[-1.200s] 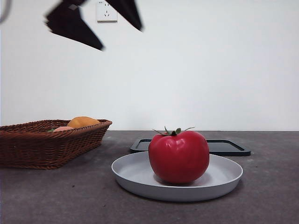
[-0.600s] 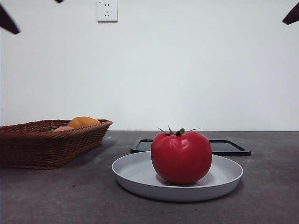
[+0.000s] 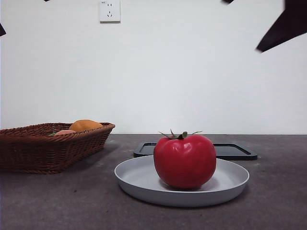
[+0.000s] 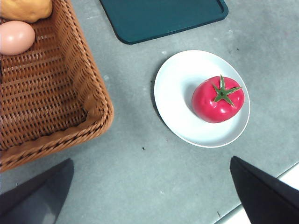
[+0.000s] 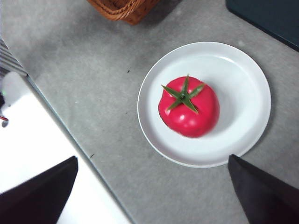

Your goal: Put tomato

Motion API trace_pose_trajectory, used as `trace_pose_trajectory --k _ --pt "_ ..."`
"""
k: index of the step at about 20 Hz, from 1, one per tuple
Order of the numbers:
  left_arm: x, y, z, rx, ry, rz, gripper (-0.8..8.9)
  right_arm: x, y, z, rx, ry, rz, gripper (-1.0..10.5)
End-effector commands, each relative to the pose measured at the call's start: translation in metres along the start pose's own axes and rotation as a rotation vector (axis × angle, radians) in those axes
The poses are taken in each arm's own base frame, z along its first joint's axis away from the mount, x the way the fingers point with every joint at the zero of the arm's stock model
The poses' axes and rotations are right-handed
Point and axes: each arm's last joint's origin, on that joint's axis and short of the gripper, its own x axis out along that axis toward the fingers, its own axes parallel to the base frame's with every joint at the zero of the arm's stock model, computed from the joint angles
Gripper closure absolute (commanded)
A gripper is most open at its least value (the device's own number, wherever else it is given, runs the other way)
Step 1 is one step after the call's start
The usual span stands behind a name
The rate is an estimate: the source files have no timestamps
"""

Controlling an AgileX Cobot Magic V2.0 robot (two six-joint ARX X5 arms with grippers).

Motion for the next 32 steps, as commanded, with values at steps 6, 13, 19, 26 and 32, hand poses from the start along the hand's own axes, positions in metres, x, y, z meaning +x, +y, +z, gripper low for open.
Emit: trace_pose_trajectory --k 6,13,19,26,32 --pt "-0.003 -0.002 0.004 0.017 -0.021 -0.011 1.89 0.073 0.002 0.023 -0.096 0.091 -0.101 4.0" --pt "-0.003 -0.002 0.004 0.017 -0.021 -0.011 1.89 0.130 -0.007 0.026 -0.112 0.154 -0.186 3.3" --pt "-0.003 -0.002 0.004 0.017 -0.022 -0.011 1.91 0.153 -0.015 0.023 -0.102 0.198 -0.190 3.3" --pt "-0.003 -0.002 0.004 0.017 -0.021 -0.011 1.91 0.171 -0.021 0.018 -0.080 0.241 -0.195 3.3" --pt "-0.003 -0.002 0.004 0.017 -0.021 -0.011 1.91 0.177 -0.021 0.015 -0.071 0.263 -0.195 5.2"
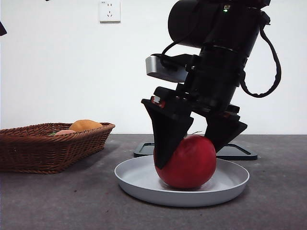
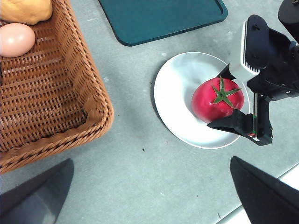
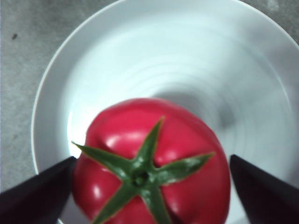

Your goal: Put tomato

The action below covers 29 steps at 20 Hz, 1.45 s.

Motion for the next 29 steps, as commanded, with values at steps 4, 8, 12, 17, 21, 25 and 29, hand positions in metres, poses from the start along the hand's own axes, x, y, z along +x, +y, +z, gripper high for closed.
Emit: trace_pose_trajectory --k 4,8,12,17,21,25,29 --pt "-0.003 -0.002 0.004 0.017 -0.019 -0.011 1.91 0.002 0.003 0.005 0.002 -0.011 0.005 5.9" --pt "-0.003 -0.002 0.004 0.017 -0.020 -0.011 1.91 -0.009 0.004 0.014 0.000 -0.044 0.003 5.9" --pt "-0.003 -0.002 0.004 0.017 -0.019 -0.011 1.91 -0.043 -0.005 0.046 -0.009 -0.139 -0.029 6.0" --pt "-0.003 -0.002 0.004 0.016 -0.019 -0.011 1.91 -0.082 -0.046 0.080 0.049 -0.299 -0.137 6.0" --pt "-0.003 -0.002 0.004 0.016 -0.019 -0.011 1.91 -0.079 -0.093 0.099 0.124 -0.334 -0.199 5.9" --pt "-0.003 -0.002 0.004 0.017 -0.019 -0.011 1.91 -0.047 -0.130 0.110 0.178 -0.302 -0.211 6.0" --pt "-0.003 -0.002 0.004 0.016 -0.018 -0.011 1.91 -0.010 -0.145 0.114 0.189 -0.286 -0.200 6.0"
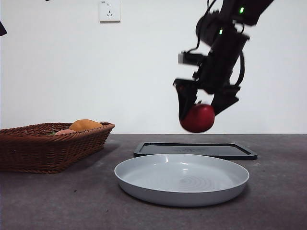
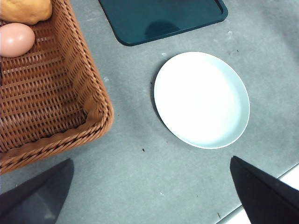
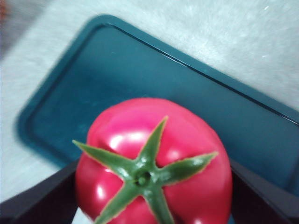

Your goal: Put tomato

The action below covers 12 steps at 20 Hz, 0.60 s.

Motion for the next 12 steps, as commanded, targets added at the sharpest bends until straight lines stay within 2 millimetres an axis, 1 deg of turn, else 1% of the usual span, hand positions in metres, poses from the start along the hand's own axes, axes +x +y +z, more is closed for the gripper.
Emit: trace_pose_trajectory --k 1,4,6,9,12 --pt "-0.003 -0.002 0.004 0.016 -0.017 -0.011 1.91 0.017 0.001 0.003 -0.014 -0.015 0.011 5.9" --pt "-0.003 -0.002 0.004 0.016 -0.015 -0.011 1.91 0.034 0.000 -0.003 -0.013 0.011 0.020 5.9" --pt "-0.003 -0.002 0.004 0.015 -0.015 -0.011 1.91 0.042 0.000 -0.006 -0.012 0.026 0.031 5.9" --pt "-0.003 -0.002 0.004 0.016 -0.015 -0.011 1.91 0.044 0.000 -0.007 -0.012 0.033 0.031 5.9" --pt "-0.003 -0.002 0.004 0.016 -0.015 -0.011 1.91 0.044 0.000 -0.008 -0.014 0.040 0.034 5.6"
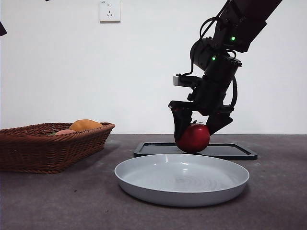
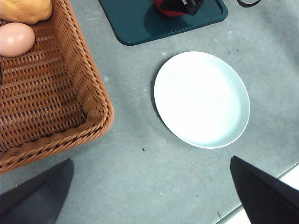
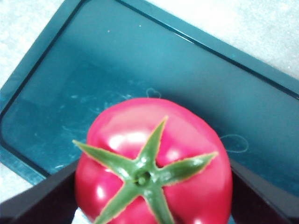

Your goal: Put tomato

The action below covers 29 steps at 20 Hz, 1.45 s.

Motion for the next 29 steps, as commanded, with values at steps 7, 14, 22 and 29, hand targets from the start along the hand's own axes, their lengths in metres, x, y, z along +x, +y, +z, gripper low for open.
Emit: trace_pose_trajectory --k 7,14,22,29 --pt "-0.003 -0.002 0.004 0.016 -0.017 -0.011 1.91 0.000 0.005 0.009 -0.012 -0.025 0.006 3.5" --pt "-0.003 -0.002 0.004 0.016 -0.017 -0.011 1.91 -0.066 0.013 0.027 -0.002 -0.080 0.009 3.5" --pt "-0.003 -0.002 0.004 0.024 -0.017 -0.011 1.91 -0.188 0.032 0.009 -0.005 -0.062 0.121 3.5" --pt "-0.003 -0.002 0.004 0.031 -0.017 -0.011 1.91 -0.294 0.054 -0.037 -0.046 -0.142 0.142 3.5"
